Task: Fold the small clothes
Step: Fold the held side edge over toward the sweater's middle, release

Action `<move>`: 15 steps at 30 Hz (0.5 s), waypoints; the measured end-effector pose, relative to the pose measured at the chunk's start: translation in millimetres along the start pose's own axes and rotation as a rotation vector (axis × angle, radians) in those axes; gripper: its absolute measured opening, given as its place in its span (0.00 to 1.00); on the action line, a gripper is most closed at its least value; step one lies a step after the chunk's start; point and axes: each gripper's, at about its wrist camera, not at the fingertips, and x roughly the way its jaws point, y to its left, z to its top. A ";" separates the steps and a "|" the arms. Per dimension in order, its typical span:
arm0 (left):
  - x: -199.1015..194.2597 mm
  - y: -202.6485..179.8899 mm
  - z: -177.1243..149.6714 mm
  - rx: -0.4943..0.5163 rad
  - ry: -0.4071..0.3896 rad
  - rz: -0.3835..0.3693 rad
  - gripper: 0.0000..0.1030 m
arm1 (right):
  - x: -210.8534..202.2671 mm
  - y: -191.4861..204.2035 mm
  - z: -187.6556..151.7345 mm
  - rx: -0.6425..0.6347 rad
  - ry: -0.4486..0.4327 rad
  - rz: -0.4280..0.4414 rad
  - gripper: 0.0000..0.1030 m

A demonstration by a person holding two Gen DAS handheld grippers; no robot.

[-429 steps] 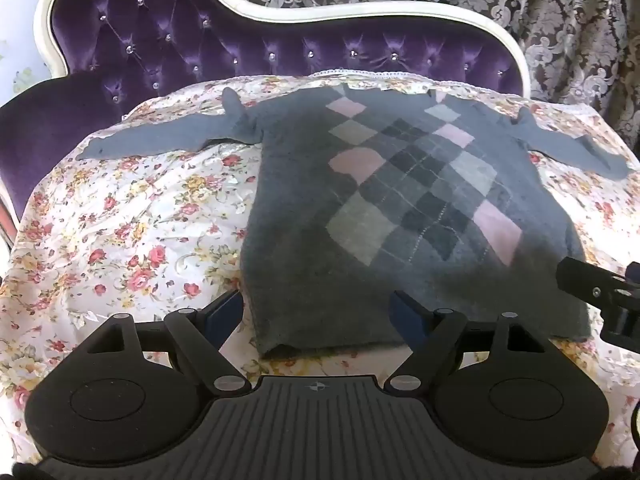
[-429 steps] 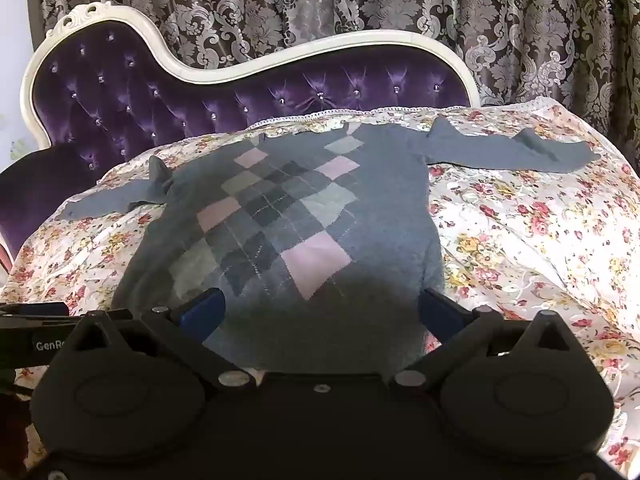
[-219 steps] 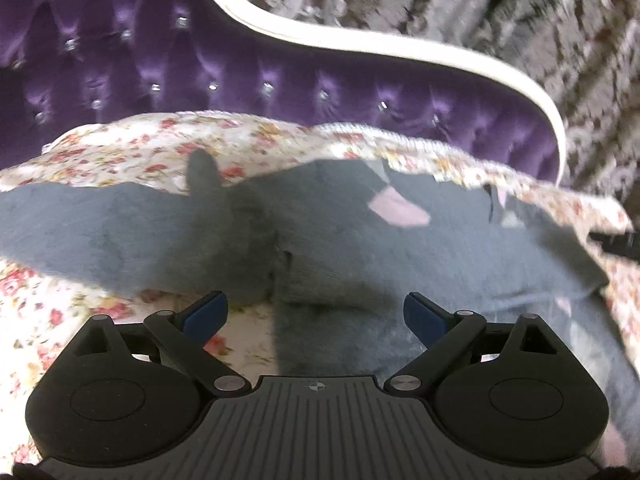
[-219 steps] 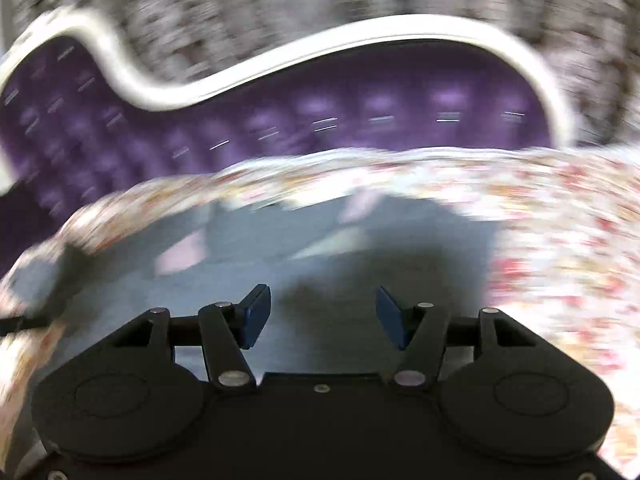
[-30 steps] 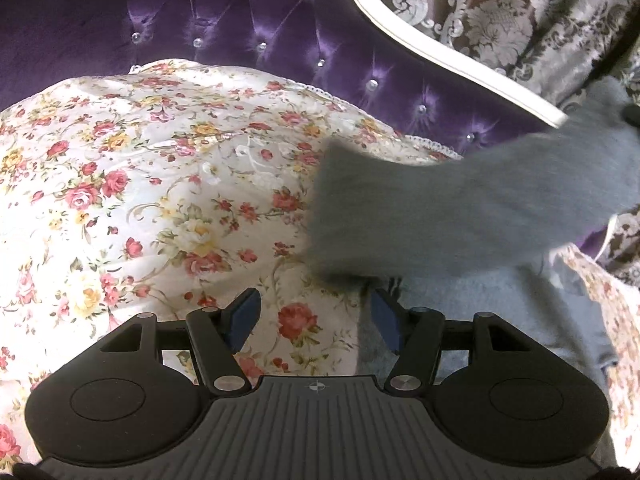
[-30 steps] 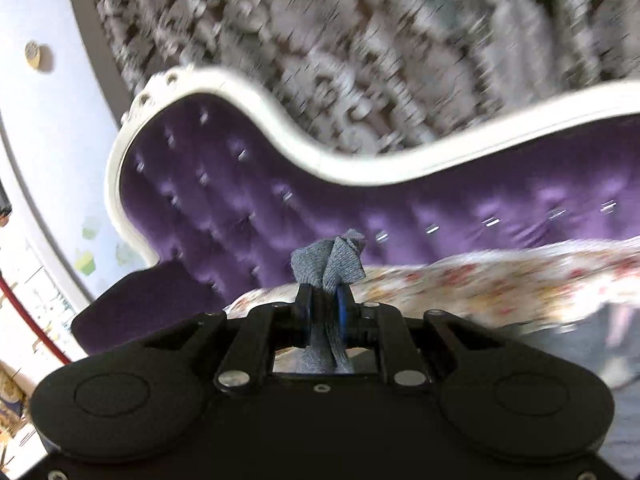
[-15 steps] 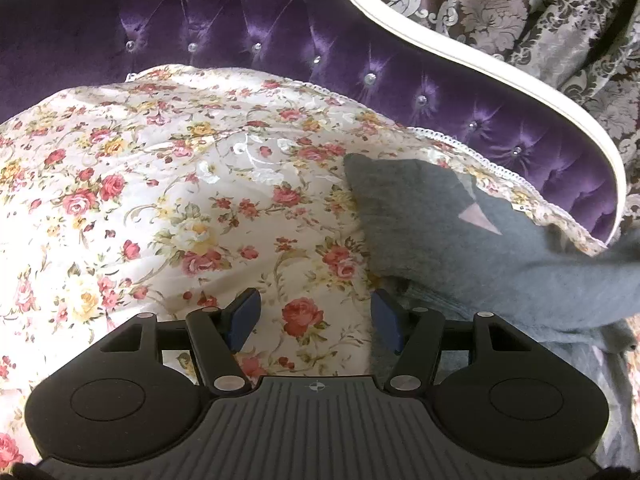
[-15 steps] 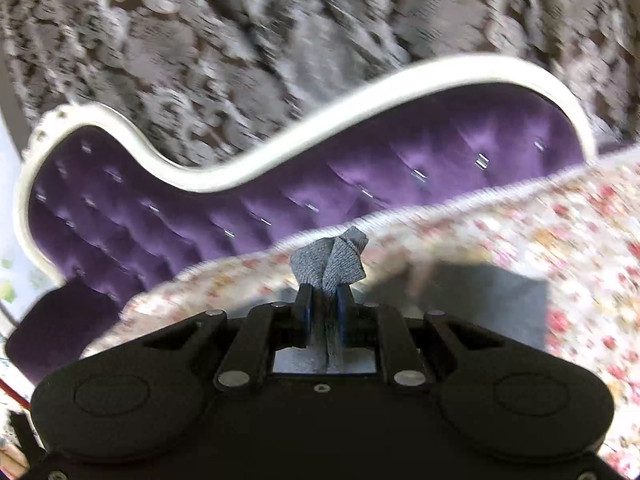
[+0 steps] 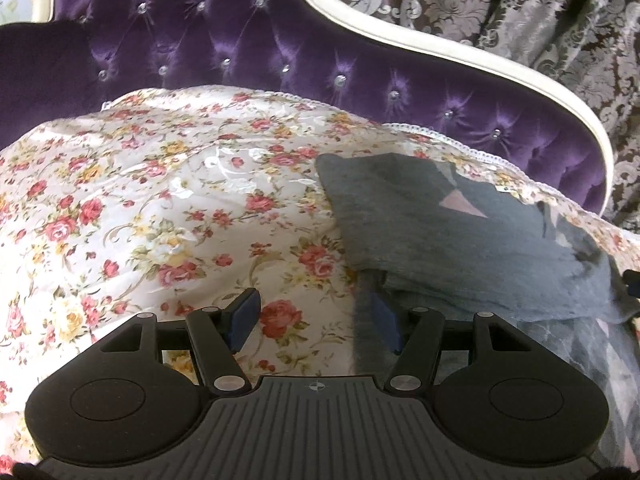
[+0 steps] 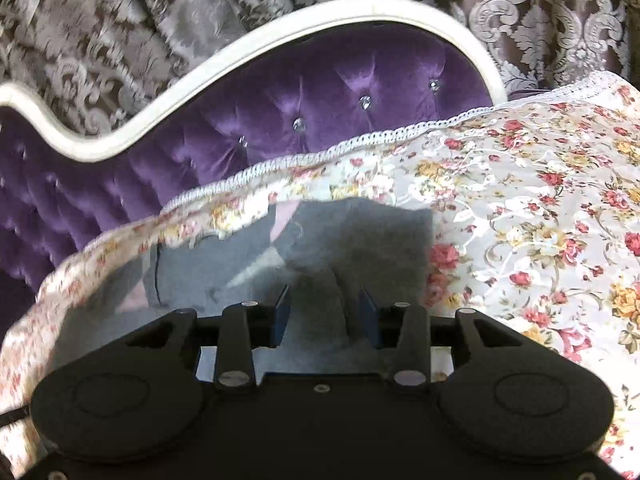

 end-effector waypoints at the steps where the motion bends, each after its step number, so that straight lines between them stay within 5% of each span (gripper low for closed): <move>1: -0.1 -1.7 -0.7 0.010 -0.004 0.000 0.57 | -0.4 2.5 -5.2 -0.024 0.004 0.007 0.48; 13: -0.5 -10.4 -4.5 0.083 -0.030 -0.030 0.57 | 31.9 0.6 -7.3 -0.054 0.034 0.004 0.49; 15: -1.5 -11.6 -4.9 0.097 -0.035 -0.031 0.57 | 28.3 1.6 -7.4 -0.053 0.029 0.021 0.35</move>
